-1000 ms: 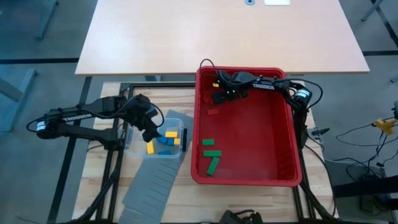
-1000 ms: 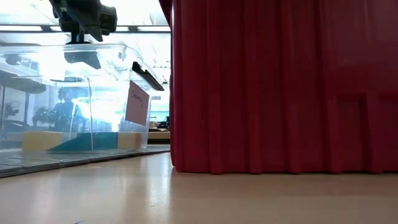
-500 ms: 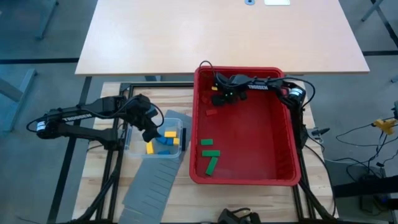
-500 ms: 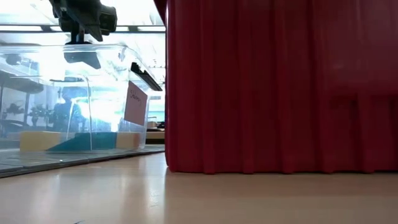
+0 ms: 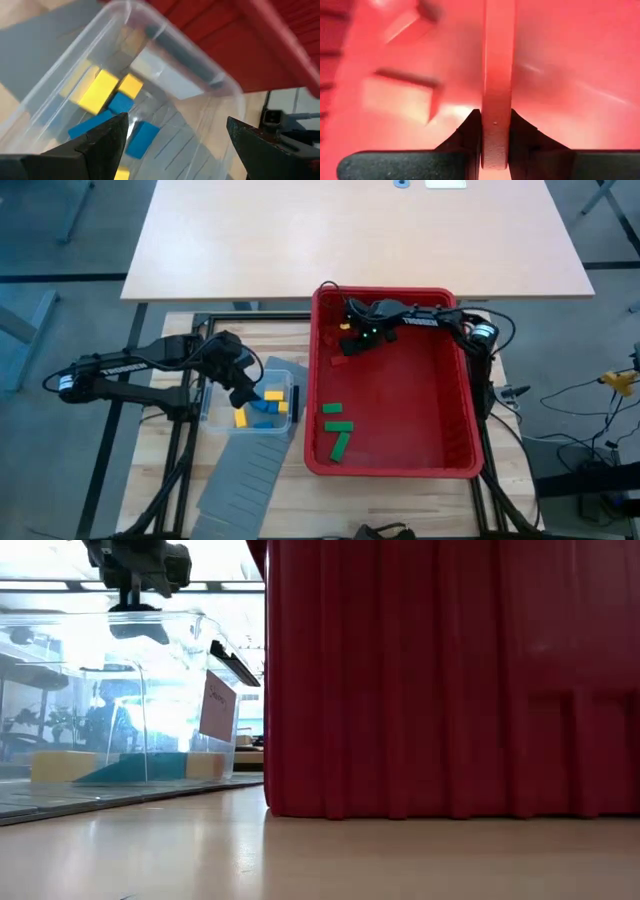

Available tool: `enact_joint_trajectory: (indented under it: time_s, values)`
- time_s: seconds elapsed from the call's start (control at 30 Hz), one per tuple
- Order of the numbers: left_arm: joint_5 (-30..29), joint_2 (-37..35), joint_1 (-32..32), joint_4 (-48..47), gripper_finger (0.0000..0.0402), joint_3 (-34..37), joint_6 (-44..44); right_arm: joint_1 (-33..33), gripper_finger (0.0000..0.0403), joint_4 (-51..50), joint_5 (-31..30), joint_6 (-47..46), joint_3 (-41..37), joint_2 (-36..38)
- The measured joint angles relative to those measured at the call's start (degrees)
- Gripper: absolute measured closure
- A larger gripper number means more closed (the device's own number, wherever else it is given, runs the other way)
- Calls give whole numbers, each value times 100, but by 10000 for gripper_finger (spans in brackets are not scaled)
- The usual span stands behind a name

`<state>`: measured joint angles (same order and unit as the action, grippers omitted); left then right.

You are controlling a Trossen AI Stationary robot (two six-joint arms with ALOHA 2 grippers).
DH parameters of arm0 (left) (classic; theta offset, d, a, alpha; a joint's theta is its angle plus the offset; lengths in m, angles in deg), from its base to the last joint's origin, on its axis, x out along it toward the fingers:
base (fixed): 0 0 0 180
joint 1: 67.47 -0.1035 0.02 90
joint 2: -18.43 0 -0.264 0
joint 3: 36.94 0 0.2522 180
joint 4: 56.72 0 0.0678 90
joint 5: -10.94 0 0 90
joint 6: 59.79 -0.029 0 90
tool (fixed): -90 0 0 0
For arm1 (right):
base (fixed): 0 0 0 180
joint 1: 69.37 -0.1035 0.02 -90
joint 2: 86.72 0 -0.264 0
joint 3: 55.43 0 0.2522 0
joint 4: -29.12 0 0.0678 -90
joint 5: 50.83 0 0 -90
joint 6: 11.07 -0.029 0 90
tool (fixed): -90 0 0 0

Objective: Sort blocks
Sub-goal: Remove the red block from the red bin

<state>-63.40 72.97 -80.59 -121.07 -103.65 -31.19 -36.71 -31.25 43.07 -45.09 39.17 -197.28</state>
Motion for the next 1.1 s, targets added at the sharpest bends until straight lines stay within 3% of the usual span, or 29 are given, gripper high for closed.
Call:
enact_joint_trajectory:
  time_s: [0.3, 0.57, 0.83, 1.1]
  values:
    - [-72, -149, 0, 1691, 89, -59, -2, -582, 365, -123, 109, -36, 0, 1518]
    - [-324, -211, -20, 4189, 89, -61, -8, -1258, 365, 1456, 402, -172, 0, 2708]
    - [-315, -23, -50, 5446, 89, -59, 211, -1870, 365, 3870, 726, -382, 4, 2850]
    - [-378, 343, -117, 6310, 89, -55, 435, -2262, 365, 4337, 716, -526, 4, 2546]
